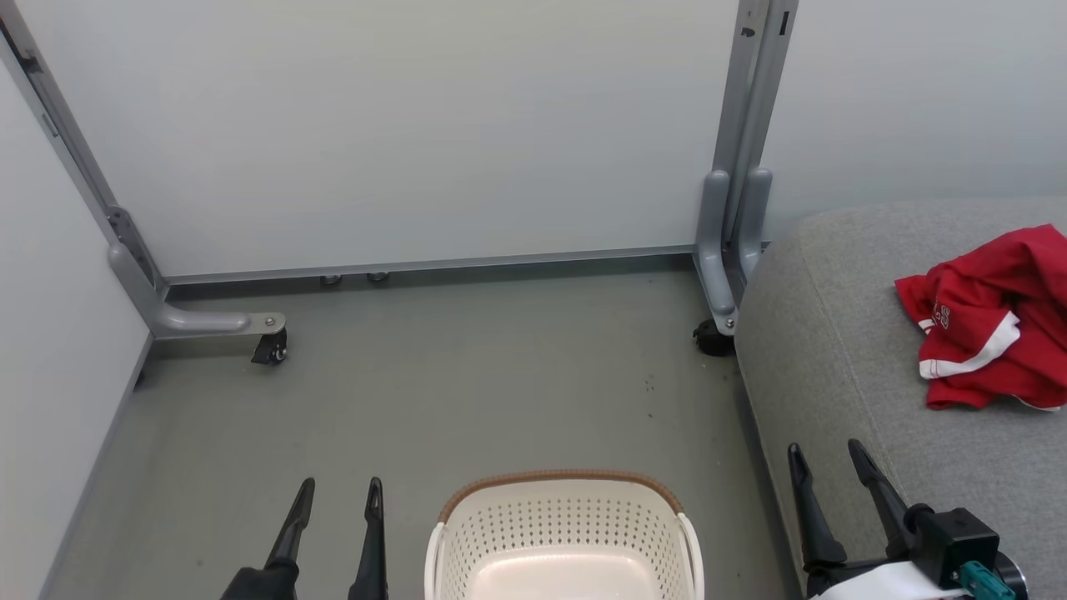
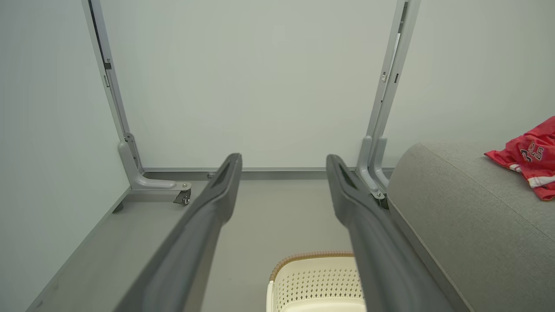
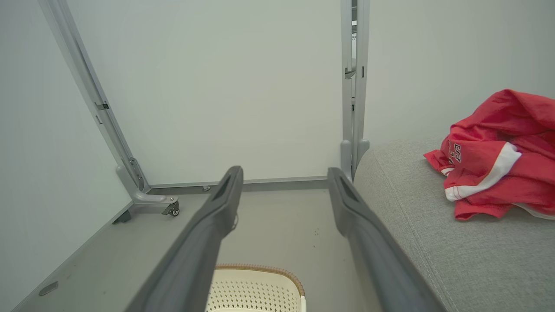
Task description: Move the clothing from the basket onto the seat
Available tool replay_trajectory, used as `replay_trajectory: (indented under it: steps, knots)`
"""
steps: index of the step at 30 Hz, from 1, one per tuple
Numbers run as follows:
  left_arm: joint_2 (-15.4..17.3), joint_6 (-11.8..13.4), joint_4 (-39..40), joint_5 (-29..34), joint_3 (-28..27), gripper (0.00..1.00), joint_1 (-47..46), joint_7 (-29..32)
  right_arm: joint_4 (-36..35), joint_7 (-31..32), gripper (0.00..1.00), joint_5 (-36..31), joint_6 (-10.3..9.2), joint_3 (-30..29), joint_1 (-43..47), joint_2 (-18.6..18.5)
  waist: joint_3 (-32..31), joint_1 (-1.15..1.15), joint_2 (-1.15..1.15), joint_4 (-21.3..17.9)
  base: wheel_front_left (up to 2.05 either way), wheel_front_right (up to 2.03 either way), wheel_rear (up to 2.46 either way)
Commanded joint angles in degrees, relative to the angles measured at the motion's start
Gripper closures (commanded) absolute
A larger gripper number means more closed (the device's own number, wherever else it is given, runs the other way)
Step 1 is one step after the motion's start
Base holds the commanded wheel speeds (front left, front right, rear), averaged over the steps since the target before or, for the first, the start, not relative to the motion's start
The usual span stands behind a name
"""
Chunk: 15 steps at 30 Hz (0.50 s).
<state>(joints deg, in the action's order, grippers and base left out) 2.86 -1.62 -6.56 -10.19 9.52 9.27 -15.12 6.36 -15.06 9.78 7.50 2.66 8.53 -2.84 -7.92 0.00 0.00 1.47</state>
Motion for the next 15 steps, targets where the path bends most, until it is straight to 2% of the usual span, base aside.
replay_trajectory:
  steps: [1, 15]
  knots:
    - [0.08, 0.16, -0.31, 0.24, -0.01, 0.0, 0.23, -0.04, 0.09, -0.16, 0.0, -0.34, -0.02, 0.13, 0.61, -0.11, -0.08, 0.0, 0.0, -0.01, 0.0, 0.0, 0.0]
    - [0.07, -0.24, -1.63, 0.87, 0.15, 0.0, 0.02, -0.04, 0.22, -0.16, 0.0, 0.04, -0.02, -0.19, 0.61, -0.11, -0.18, 0.0, 0.0, 0.51, 0.0, 0.0, 0.0]
